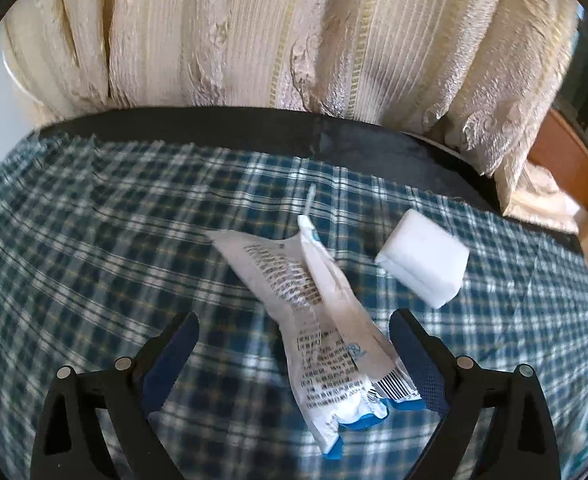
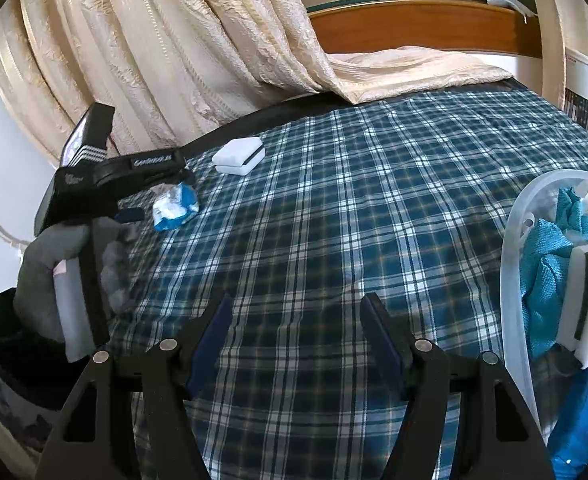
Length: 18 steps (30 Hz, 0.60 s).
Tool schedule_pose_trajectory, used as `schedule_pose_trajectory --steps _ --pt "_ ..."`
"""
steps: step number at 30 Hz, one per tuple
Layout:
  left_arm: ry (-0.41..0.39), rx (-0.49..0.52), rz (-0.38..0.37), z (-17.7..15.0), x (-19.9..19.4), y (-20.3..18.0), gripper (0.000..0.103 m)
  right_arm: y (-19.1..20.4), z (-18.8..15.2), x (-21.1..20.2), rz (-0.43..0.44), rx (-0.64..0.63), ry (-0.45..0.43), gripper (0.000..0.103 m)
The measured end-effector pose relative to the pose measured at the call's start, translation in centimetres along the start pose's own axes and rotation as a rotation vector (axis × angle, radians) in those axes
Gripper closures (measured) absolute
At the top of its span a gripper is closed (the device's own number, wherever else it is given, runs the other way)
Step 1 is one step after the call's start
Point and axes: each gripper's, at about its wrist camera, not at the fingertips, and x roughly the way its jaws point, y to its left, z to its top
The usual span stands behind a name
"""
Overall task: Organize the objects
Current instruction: 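Grasp the white wrapper packet with the left gripper and lift it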
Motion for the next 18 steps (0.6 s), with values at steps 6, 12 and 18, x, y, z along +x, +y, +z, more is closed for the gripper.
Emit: schedule_pose_trajectory --steps 6,12,18 --pt "0.008 0.013 0.020 -0.5 0.2 1.0 0.005 0.1 0.0 0.0 0.001 0.000 -0.001 0.035" --pt "0.020 0.020 -0.004 -0.5 0.7 0.3 0.022 0.0 -0.1 0.1 -0.003 0.001 0.000 0.035" --pt "0.012 0.048 -0.001 -0.7 1.1 -0.4 0.050 -0.1 -0.2 0.4 -0.007 0.002 0.004 0.035"
